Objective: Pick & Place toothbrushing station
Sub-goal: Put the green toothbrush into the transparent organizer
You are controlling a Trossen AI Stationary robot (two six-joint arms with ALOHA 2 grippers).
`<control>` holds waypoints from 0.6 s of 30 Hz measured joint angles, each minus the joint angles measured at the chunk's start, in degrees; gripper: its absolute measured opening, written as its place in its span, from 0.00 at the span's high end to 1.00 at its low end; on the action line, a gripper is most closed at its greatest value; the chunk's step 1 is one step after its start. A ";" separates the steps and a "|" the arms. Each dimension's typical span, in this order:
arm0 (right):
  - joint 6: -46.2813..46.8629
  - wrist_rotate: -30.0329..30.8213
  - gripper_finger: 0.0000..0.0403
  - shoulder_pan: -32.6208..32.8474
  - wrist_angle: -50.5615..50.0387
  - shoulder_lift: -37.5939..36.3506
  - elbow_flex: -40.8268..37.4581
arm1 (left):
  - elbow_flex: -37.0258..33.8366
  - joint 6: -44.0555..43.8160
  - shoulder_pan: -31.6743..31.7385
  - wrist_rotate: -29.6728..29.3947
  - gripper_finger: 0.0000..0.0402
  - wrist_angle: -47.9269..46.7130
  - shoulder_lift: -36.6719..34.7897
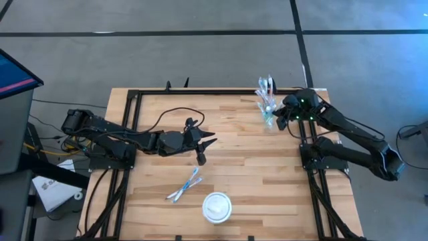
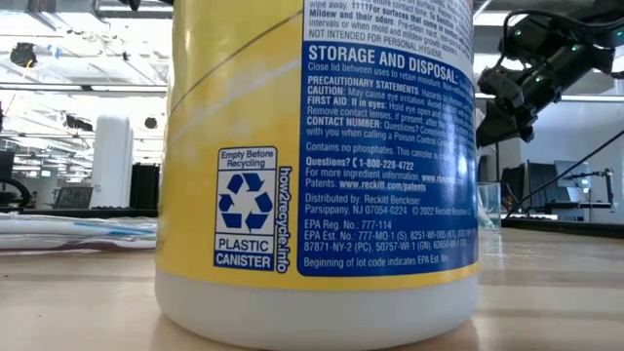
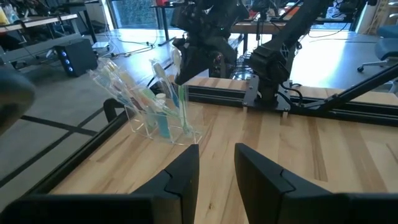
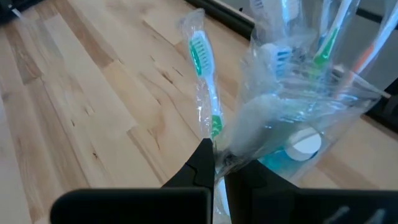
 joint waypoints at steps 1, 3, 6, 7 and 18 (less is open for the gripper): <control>0.03 0.00 0.99 0.00 0.09 0.48 0.00 | 0.00 -0.12 0.00 0.00 0.76 0.00 0.00; 0.37 0.00 0.99 0.00 0.01 1.48 0.00 | 0.00 -0.15 0.00 0.00 0.76 0.00 0.00; 0.48 0.00 0.99 0.00 0.22 2.70 0.00 | 0.00 -0.15 0.00 0.00 0.76 0.00 0.00; 0.46 0.00 0.99 0.00 0.26 3.14 -0.02 | 0.00 -0.15 0.00 0.00 0.76 0.00 0.00; 0.87 -0.16 0.99 -0.30 6.59 6.14 -2.58 | 0.00 -0.13 0.00 0.04 0.76 -0.02 0.00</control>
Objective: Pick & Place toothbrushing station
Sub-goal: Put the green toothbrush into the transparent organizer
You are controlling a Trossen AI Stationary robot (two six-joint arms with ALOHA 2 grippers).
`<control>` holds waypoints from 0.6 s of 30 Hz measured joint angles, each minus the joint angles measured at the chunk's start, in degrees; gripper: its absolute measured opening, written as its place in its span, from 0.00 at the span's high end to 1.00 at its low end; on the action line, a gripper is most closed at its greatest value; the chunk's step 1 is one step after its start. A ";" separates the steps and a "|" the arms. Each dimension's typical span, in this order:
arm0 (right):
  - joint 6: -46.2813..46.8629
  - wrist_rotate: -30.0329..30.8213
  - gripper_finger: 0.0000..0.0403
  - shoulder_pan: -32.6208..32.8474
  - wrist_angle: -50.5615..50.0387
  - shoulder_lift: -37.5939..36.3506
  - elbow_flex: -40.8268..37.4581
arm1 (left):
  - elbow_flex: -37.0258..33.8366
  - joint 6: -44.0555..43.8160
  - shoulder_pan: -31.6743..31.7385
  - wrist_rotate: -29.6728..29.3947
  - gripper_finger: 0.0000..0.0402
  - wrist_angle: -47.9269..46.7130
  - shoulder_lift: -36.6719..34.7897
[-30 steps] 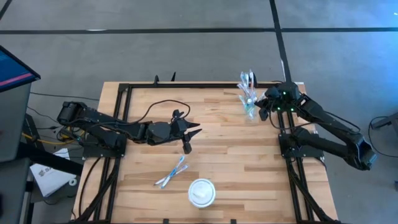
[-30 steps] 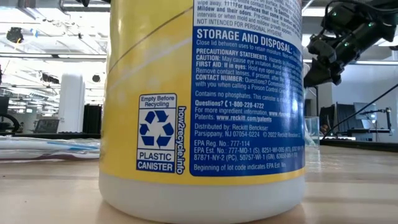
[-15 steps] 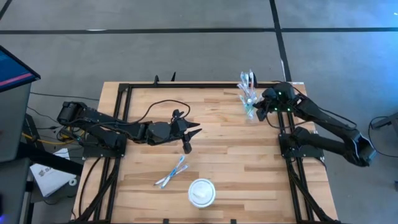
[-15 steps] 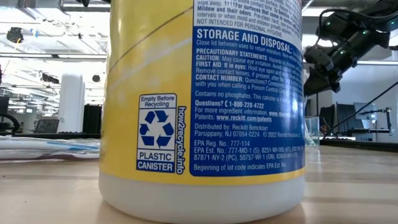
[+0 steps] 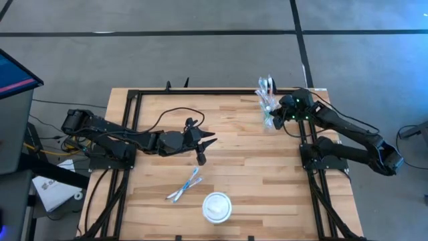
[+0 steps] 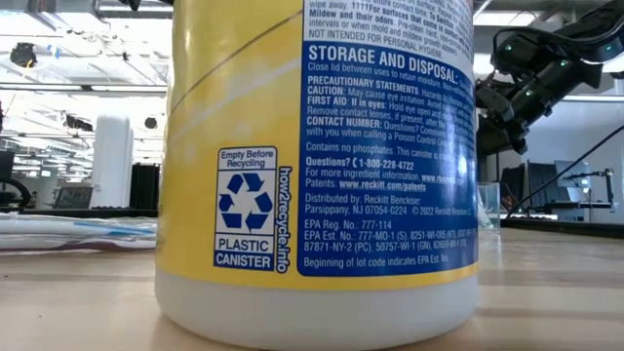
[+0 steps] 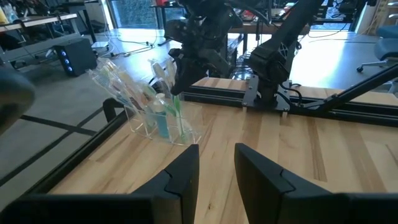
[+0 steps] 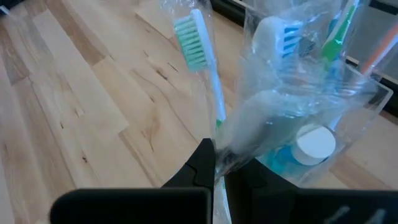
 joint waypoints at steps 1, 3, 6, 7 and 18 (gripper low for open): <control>0.02 -0.05 0.99 -0.05 0.02 -0.09 0.00 | 0.00 -0.01 0.00 0.00 0.76 0.00 0.02; 0.02 -0.05 0.98 -0.02 -0.06 -0.35 -0.02 | 0.00 0.00 0.00 0.02 0.76 0.00 0.02; 0.02 -0.06 0.96 -0.02 -0.20 -0.35 -0.07 | 0.00 -0.01 0.00 0.02 0.76 -0.02 0.02; 0.02 -0.04 0.95 -0.02 -0.20 -0.35 -0.07 | 0.00 -0.01 0.00 0.02 0.76 -0.01 0.01; 0.02 -0.02 0.81 0.00 0.06 -0.31 -0.33 | 0.00 0.00 0.00 0.14 0.76 -0.04 0.02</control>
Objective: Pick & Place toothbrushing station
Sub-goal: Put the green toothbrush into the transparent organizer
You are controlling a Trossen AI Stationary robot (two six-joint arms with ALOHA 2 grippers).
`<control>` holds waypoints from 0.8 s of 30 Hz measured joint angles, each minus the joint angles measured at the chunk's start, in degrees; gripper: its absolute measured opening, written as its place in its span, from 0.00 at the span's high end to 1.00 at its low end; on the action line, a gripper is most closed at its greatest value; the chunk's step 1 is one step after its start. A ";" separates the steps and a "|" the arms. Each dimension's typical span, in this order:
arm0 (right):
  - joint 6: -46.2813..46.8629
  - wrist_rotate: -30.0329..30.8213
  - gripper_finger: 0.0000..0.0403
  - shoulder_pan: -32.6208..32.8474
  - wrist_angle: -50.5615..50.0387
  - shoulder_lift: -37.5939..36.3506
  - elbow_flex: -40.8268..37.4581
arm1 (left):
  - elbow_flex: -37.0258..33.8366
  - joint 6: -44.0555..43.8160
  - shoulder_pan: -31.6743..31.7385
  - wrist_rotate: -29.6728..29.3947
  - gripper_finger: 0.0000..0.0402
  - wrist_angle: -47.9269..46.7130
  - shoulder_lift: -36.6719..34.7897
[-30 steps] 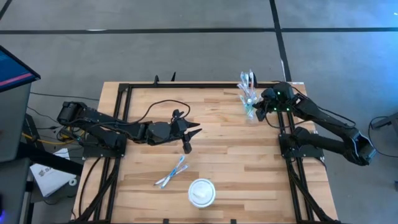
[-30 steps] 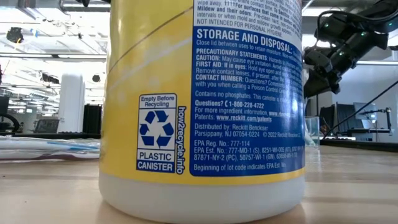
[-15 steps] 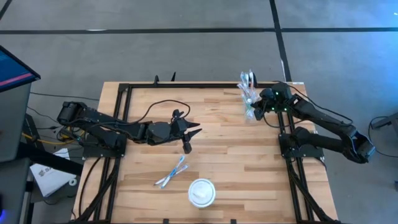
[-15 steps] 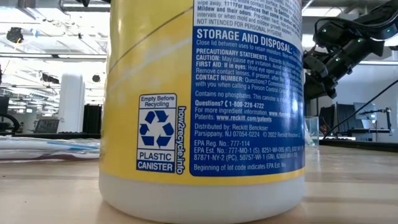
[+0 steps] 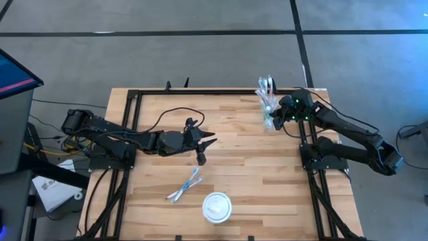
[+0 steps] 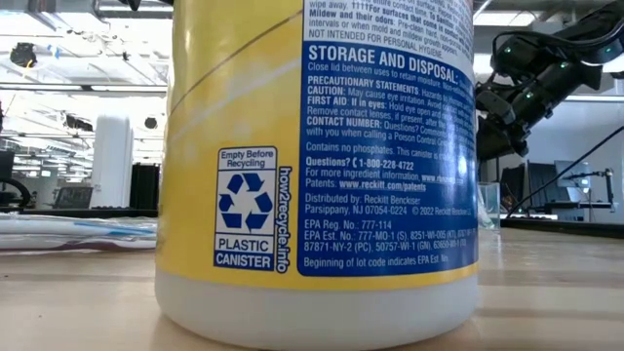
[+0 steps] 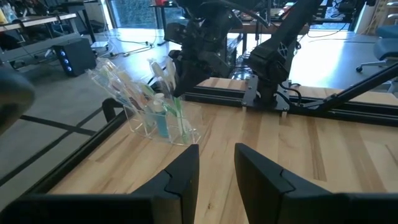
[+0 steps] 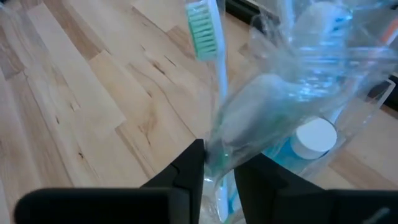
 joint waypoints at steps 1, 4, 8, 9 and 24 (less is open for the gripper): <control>0.00 0.00 0.80 0.00 0.00 0.00 0.00 | 0.00 0.00 0.00 0.06 0.76 0.00 0.00; -0.01 0.00 0.77 0.00 -0.02 0.00 0.21 | 0.00 0.00 0.00 0.06 0.76 0.00 -0.01; 0.00 0.00 0.72 0.00 -0.03 0.00 1.71 | 0.00 0.00 0.00 0.05 0.76 0.00 0.00; 0.00 0.00 0.71 0.00 -0.28 0.00 2.24 | 0.00 0.00 0.00 0.05 0.76 0.00 0.00; -0.35 -0.03 0.67 0.04 -4.80 -0.04 9.88 | 0.00 0.00 0.00 -0.21 0.76 -0.02 0.00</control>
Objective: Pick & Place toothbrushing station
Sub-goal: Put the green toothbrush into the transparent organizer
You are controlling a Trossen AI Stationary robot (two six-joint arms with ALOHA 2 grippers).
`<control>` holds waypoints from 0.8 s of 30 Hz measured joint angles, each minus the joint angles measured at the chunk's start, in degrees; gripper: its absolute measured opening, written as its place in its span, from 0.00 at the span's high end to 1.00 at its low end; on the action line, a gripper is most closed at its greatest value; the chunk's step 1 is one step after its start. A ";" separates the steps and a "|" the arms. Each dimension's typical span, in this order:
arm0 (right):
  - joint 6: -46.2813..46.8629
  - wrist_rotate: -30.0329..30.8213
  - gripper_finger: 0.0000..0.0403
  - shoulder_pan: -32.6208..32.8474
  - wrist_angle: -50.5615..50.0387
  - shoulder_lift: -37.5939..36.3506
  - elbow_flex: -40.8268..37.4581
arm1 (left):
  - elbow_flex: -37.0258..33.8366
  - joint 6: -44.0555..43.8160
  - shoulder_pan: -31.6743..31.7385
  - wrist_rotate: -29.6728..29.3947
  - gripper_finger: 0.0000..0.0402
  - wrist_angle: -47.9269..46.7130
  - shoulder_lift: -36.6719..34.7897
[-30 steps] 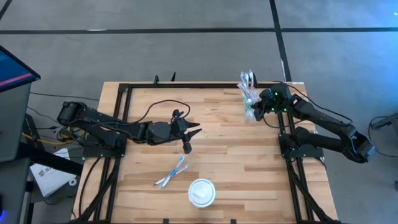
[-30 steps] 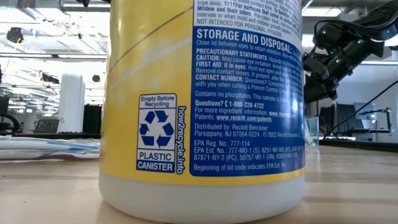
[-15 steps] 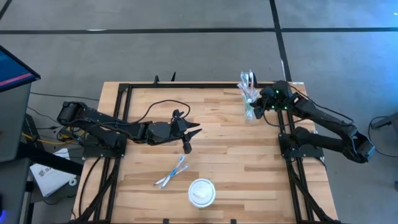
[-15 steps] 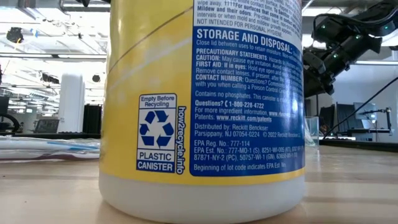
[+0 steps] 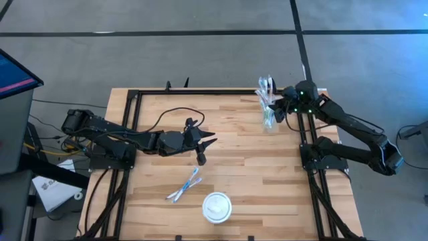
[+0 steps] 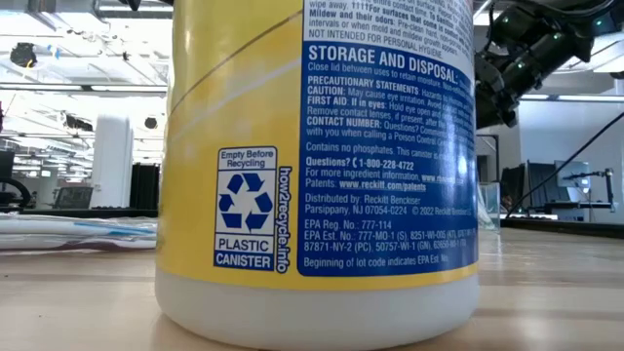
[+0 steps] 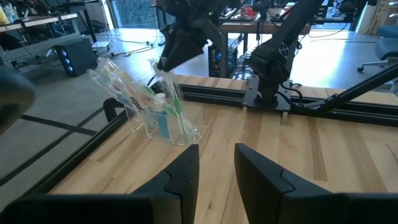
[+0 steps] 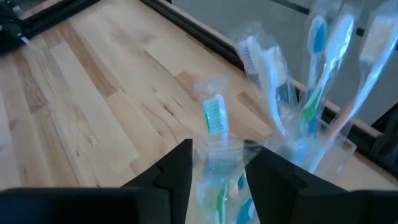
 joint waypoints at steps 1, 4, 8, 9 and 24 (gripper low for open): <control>-0.10 0.01 0.67 0.00 -0.39 0.00 0.63 | 0.00 0.00 0.00 0.00 0.76 0.00 0.00; -0.13 0.01 0.67 0.00 -0.90 0.00 2.55 | 0.00 0.00 0.00 0.02 0.76 -0.02 0.00; -0.23 0.01 0.67 0.00 -2.33 -0.01 5.80 | 0.02 0.00 0.00 0.02 0.76 -0.04 0.00; -0.20 -0.01 0.67 0.00 -3.02 -0.02 6.41 | 0.00 0.00 -0.03 0.02 0.76 -0.07 0.00; -2.86 0.34 0.66 1.95 -11.36 2.33 7.11 | 0.02 0.00 -1.11 0.09 0.76 -0.22 0.00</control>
